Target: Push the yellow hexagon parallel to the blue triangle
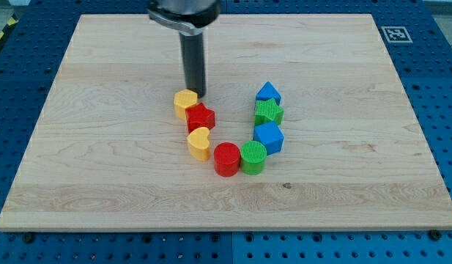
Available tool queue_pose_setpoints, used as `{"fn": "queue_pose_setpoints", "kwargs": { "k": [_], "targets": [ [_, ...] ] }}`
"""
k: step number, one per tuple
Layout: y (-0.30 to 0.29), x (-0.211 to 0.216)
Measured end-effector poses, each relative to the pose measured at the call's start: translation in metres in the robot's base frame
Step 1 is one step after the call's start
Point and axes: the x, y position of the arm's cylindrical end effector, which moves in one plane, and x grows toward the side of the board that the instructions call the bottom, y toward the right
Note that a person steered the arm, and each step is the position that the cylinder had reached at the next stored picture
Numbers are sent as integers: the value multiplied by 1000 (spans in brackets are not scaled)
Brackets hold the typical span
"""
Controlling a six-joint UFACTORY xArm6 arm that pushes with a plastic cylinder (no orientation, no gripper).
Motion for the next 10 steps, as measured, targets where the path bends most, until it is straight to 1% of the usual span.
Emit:
{"fn": "queue_pose_setpoints", "kwargs": {
  "k": [2, 3, 4, 5, 6, 8, 10],
  "targets": [
    [-41, -10],
    [-67, 15],
    [-64, 40],
    [-32, 47],
    [-23, 46],
    [-23, 31],
    [-21, 35]
  ]
}}
